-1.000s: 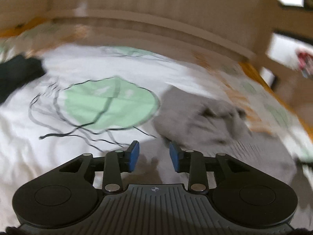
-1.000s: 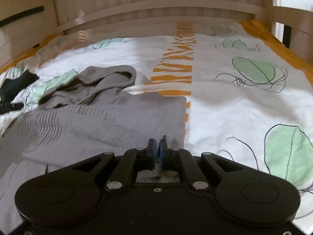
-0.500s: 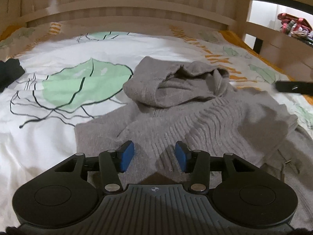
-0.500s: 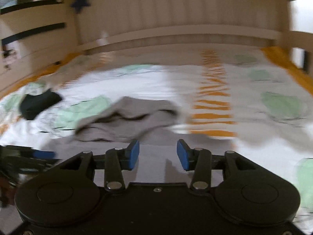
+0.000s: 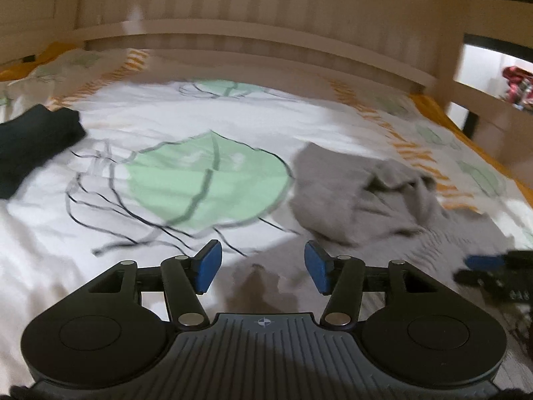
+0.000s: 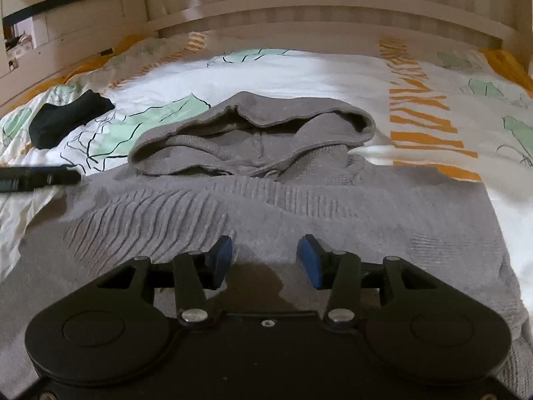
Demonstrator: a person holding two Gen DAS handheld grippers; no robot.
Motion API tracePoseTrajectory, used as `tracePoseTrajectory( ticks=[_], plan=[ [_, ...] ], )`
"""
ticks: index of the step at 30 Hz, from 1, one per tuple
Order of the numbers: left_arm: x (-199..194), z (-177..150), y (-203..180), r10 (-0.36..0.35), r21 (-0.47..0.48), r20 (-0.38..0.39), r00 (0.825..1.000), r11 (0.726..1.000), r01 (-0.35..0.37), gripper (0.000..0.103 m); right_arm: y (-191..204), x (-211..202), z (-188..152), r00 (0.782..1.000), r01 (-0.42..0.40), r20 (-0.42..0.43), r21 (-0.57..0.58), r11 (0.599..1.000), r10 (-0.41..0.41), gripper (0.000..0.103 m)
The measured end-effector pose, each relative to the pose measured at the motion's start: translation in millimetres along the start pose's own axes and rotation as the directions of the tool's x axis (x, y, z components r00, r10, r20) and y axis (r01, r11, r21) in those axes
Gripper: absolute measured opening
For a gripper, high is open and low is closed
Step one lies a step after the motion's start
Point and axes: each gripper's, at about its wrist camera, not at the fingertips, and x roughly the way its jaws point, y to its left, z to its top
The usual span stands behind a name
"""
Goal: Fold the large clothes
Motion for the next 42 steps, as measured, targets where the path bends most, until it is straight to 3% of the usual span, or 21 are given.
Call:
tracePoseTrajectory(
  ticks=[3, 8, 10, 12, 14, 18, 22, 25, 28, 31, 34, 35, 36, 38, 40, 42],
  plan=[
    [9.5, 7.4, 7.2, 0.058, 0.055, -0.061, 0.996, 0.997, -0.055, 0.053, -1.8, -2.3, -2.0, 1.000, -0.002, 0.010, 0.002, 1.000, 0.002, 0.054],
    [13.3, -9.2, 0.3, 0.011, 0.160, -0.131, 0.991, 0.987, 0.010, 0.053, -0.6, 1.4, -0.7, 1.000, -0.009, 0.017, 0.010, 1.000, 0.009, 0.054],
    [19.2, -18.1, -1.1, 0.082, 0.194, -0.136, 0.987, 0.979, -0.055, 0.055, -1.0, 1.8, -1.6, 1.000, -0.011, 0.020, 0.010, 1.000, 0.010, 0.054],
    [27.3, -23.3, 10.8, 0.156, 0.133, -0.127, 0.980, 0.981, -0.139, 0.059, -1.0, 1.6, -2.6, 1.000, -0.010, 0.024, 0.008, 1.000, 0.010, 0.054],
    [29.8, -25.3, 23.8, 0.144, 0.003, -0.129, 0.981, 0.989, -0.145, 0.062, -0.6, 1.6, -2.6, 1.000, -0.009, 0.025, 0.007, 1.000, 0.009, 0.054],
    [29.3, -23.7, 15.2, 0.186, 0.045, -0.124, 0.975, 0.982, -0.182, 0.062, -0.2, 1.6, -3.0, 1.000, -0.005, 0.028, 0.006, 1.000, 0.005, 0.054],
    [9.3, -13.5, 14.4, 0.189, -0.040, -0.112, 0.976, 0.980, -0.194, 0.060, -0.6, 0.0, -0.2, 1.000, -0.006, 0.023, 0.016, 1.000, 0.005, 0.054],
    [-15.7, -7.7, 0.3, 0.153, -0.071, -0.054, 0.987, 0.985, -0.157, 0.062, -1.9, -12.3, 3.7, 0.999, -0.005, 0.040, 0.048, 0.999, 0.003, 0.061],
    [-29.4, -6.1, -22.3, 0.105, -0.077, -0.026, 0.994, 0.991, -0.106, 0.073, -2.7, -29.4, 2.2, 0.996, 0.012, 0.090, 0.060, 0.998, -0.018, 0.065],
    [-20.2, -13.1, -45.9, 0.047, -0.037, -0.070, 0.996, 0.998, -0.049, 0.076, -10.1, -32.3, -2.7, 0.996, 0.056, 0.064, 0.068, 0.996, -0.061, 0.071],
    [4.6, -31.7, -60.5, 0.083, 0.017, -0.167, 0.982, 0.997, -0.082, 0.077, -21.5, -23.6, -11.6, 0.995, 0.100, -0.015, 0.083, 0.992, -0.099, 0.071],
    [11.4, -38.1, -62.9, 0.100, 0.042, -0.181, 0.978, 0.995, -0.093, 0.081, -24.9, -24.0, -13.6, 0.996, 0.086, -0.007, 0.093, 0.992, -0.086, 0.071],
    [11.4, -41.6, -66.6, 0.120, 0.068, -0.151, 0.981, 0.992, -0.111, 0.083, -26.0, -24.8, -12.8, 0.997, 0.082, -0.009, 0.096, 0.992, -0.081, 0.071],
    [10.5, -35.9, -67.2, 0.126, 0.065, -0.170, 0.977, 0.991, -0.117, 0.081, -23.8, -23.5, -7.2, 0.996, 0.079, -0.033, 0.070, 0.994, -0.077, 0.073],
    [5.1, -25.0, -65.8, 0.109, 0.060, -0.191, 0.976, 0.993, -0.100, 0.080, -25.0, -24.7, -0.1, 0.997, 0.051, -0.055, 0.054, 0.997, -0.048, 0.074],
    [-5.7, -12.5, -63.7, 0.077, 0.049, -0.157, 0.985, 0.996, -0.070, 0.080, -29.8, -30.8, 8.9, 0.999, -0.004, -0.044, 0.065, 0.998, 0.007, 0.074]
  ],
)
